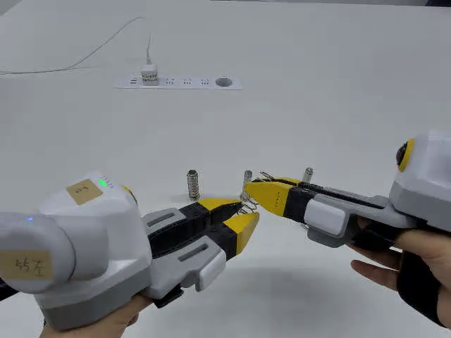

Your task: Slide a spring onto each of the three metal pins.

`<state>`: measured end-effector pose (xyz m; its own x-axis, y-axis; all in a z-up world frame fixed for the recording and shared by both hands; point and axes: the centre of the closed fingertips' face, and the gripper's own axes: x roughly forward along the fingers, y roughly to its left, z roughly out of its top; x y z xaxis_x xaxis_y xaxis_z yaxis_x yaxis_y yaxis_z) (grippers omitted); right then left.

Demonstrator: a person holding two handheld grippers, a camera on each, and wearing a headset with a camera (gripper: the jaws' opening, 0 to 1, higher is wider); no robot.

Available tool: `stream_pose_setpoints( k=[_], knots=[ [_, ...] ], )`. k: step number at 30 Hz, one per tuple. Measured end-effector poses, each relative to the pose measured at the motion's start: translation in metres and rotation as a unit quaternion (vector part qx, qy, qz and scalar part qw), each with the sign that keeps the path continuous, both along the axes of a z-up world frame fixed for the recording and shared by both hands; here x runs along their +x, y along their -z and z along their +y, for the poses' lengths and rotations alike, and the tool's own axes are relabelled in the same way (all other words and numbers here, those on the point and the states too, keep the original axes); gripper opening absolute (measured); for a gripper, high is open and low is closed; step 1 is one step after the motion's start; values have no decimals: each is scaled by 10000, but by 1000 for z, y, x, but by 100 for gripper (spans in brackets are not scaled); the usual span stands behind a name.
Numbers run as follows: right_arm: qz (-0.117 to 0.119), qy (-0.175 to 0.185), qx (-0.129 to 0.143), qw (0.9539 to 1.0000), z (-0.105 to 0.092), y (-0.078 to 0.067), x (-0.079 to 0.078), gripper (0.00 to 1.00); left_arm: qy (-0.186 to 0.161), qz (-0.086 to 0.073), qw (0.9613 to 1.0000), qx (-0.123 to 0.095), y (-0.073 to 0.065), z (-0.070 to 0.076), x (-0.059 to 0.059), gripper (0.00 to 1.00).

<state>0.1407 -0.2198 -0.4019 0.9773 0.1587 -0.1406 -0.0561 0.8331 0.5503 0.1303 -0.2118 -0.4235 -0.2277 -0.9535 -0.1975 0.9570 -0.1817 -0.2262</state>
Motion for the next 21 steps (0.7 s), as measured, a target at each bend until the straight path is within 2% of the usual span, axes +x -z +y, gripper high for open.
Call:
stream_pose_setpoints(
  k=[2, 6, 8, 12, 14, 15, 18, 21],
  knots=[
    [15, 4, -87, 10000, -1, 0, 1, 11, 1, -87, 9999, 57, 2, 0, 1, 18],
    [23, 36, -270, 9996, -6, 0, 4, 11, 17, -138, 9998, 116, 5, 1, 0, 24],
    [49, 43, -382, 9992, -9, 0, 7, 11, 3, -306, 9993, 203, 9, 2, 1, 27],
    [71, 28, -695, 9976, -14, 0, 11, 11, -43, -442, 9985, 328, 17, 4, 3, 32],
    [74, 53, -793, 9968, -19, -1, 14, 11, -68, -605, 9972, 424, 23, 5, 5, 35],
    [121, 105, -928, 9956, -23, 1, 15, 11, -79, -689, 9964, 478, 26, 6, 6, 35],
    [233, 160, -1330, 9907, -31, 4, 18, 11, -100, -729, 9958, 536, 30, 7, 7, 37],
    [284, 185, -1452, 9888, -36, 6, 22, 12, -106, -845, 9945, 612, 34, 7, 9, 38]
  ],
)
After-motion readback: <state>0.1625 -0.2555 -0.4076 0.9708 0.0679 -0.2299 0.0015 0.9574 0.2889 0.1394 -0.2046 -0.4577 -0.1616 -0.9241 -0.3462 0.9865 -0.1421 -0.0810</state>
